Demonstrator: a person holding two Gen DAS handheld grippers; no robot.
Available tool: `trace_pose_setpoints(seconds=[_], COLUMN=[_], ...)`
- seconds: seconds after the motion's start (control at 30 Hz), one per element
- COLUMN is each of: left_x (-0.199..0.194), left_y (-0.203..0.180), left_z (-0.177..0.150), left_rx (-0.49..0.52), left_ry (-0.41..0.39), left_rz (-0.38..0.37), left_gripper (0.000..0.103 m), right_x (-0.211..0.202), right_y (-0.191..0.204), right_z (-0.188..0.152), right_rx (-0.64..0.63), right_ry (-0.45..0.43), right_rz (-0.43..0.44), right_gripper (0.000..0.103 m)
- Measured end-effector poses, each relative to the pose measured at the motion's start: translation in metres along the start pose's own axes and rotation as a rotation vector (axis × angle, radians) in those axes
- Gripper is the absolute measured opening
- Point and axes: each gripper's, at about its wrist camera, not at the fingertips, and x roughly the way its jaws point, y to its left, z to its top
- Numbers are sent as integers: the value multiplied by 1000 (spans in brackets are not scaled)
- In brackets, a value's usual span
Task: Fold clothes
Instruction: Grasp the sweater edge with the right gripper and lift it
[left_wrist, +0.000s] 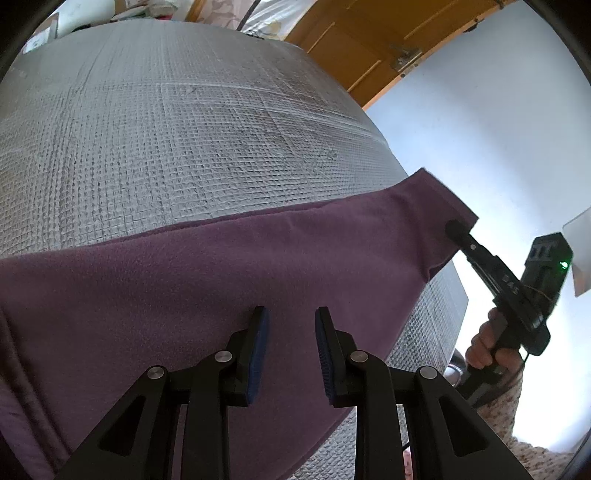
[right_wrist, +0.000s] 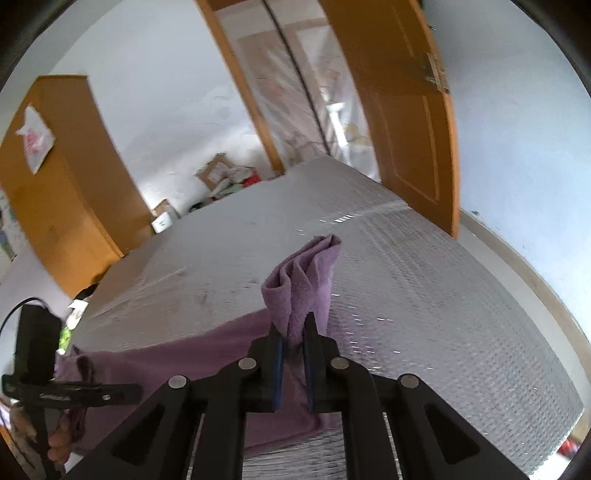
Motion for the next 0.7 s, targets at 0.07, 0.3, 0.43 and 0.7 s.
trace_pose_setpoints(seconds=[0.07,0.3,0.43,0.7], left_x=[0,-2,-3,-11], left_y=[1,3,5,8], left_z=[0,-2,-2,-1], left_rx=[-7,-16,-20,-41], left_ry=[0,-3,-4,-20], left_rz=[-8,-22,-30,-61], left_gripper=[27,27,27,27], right_x=[-2,-8,-9,-9], right_y=[12,46,69,109], right_z=[0,-4,-8,-18], right_rx=[-24,-106,-149,-224], right_ry=[-2,10,19,49], right_rz=[28,103,153,227], right_gripper=[10,10,10,10])
